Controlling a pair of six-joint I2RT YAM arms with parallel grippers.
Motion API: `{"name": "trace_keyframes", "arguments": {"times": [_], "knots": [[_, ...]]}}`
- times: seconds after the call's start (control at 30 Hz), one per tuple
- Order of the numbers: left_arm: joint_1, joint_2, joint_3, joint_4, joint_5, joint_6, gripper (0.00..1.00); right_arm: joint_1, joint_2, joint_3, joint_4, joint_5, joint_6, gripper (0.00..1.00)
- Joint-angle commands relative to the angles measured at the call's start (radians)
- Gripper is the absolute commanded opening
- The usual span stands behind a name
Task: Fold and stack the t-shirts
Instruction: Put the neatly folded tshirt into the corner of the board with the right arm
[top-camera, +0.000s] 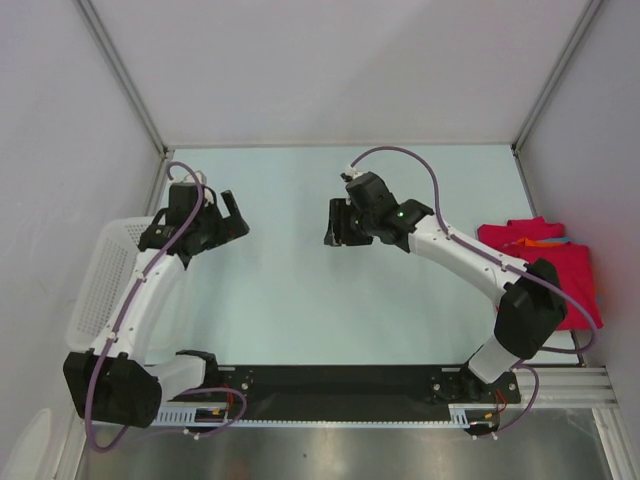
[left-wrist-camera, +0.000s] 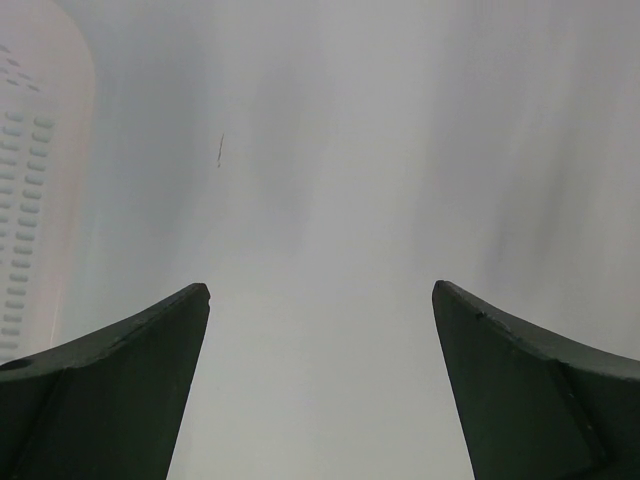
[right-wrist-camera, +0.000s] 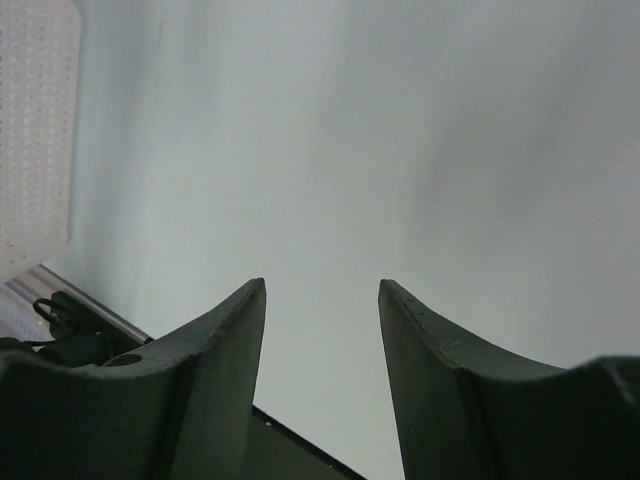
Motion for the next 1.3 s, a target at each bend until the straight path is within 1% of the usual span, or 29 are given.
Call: {"name": "trace_keyframes", "arguments": {"times": [0.0, 0.17, 0.4, 0.5, 0.53, 0.57, 0.67, 0.7, 0.73, 0.8, 0.83, 0.9, 0.93, 0.97, 1.03, 1.07, 1.13, 1.23, 1.27], "knots": [[0.027, 0.013, 0.041, 0.005, 0.013, 0.052, 1.00, 0.004, 0.009, 0.033, -0.010, 0.082, -0.035, 0.55], [0.035, 0.049, 0.090, -0.002, -0.016, 0.101, 1.00, -0.005, 0.038, 0.076, -0.018, 0.093, -0.046, 0.56], [0.037, 0.090, 0.100, 0.030, -0.031, 0.135, 1.00, -0.021, 0.082, 0.119, -0.024, 0.117, -0.046, 0.57], [0.040, 0.128, 0.110, 0.038, -0.019, 0.144, 0.99, -0.042, 0.124, 0.153, -0.007, 0.071, -0.054, 0.58], [0.041, 0.141, 0.116, 0.038, -0.019, 0.145, 1.00, -0.048, 0.136, 0.156, 0.009, 0.024, -0.055, 0.58], [0.041, 0.150, 0.126, 0.038, -0.016, 0.145, 1.00, -0.058, 0.150, 0.161, 0.043, 0.012, -0.057, 0.58], [0.047, 0.188, 0.146, 0.039, -0.013, 0.148, 1.00, -0.075, 0.242, 0.248, 0.034, 0.013, -0.083, 0.58], [0.050, 0.204, 0.149, 0.048, -0.011, 0.150, 1.00, -0.078, 0.278, 0.320, 0.019, 0.021, -0.098, 0.59], [0.055, 0.213, 0.150, 0.056, -0.013, 0.153, 1.00, -0.078, 0.342, 0.363, 0.004, 0.036, -0.129, 0.59], [0.060, 0.245, 0.158, 0.088, -0.013, 0.155, 1.00, -0.082, 0.413, 0.429, -0.018, 0.044, -0.146, 0.59], [0.063, 0.257, 0.164, 0.094, -0.010, 0.156, 1.00, -0.091, 0.483, 0.488, -0.016, 0.036, -0.147, 0.59], [0.064, 0.305, 0.193, 0.111, 0.002, 0.167, 1.00, -0.105, 0.551, 0.553, -0.029, 0.004, -0.129, 0.59], [0.064, 0.320, 0.204, 0.114, 0.002, 0.177, 1.00, -0.116, 0.620, 0.608, -0.038, -0.027, -0.120, 0.59], [0.064, 0.355, 0.228, 0.116, 0.031, 0.181, 1.00, -0.117, 0.648, 0.642, -0.045, -0.033, -0.106, 0.59], [0.066, 0.389, 0.270, 0.108, 0.044, 0.191, 1.00, -0.121, 0.700, 0.728, -0.081, -0.032, -0.101, 0.58], [0.066, 0.417, 0.279, 0.104, 0.058, 0.191, 1.00, -0.122, 0.737, 0.751, -0.093, -0.029, -0.098, 0.59], [0.066, 0.441, 0.297, 0.102, 0.085, 0.187, 1.00, -0.131, 0.760, 0.797, -0.111, -0.032, -0.091, 0.59], [0.064, 0.475, 0.293, 0.105, 0.139, 0.156, 0.99, -0.144, 0.776, 0.799, -0.108, -0.038, -0.069, 0.59], [0.066, 0.487, 0.284, 0.117, 0.181, 0.145, 1.00, -0.148, 0.777, 0.791, -0.105, -0.038, -0.065, 0.59]]}}
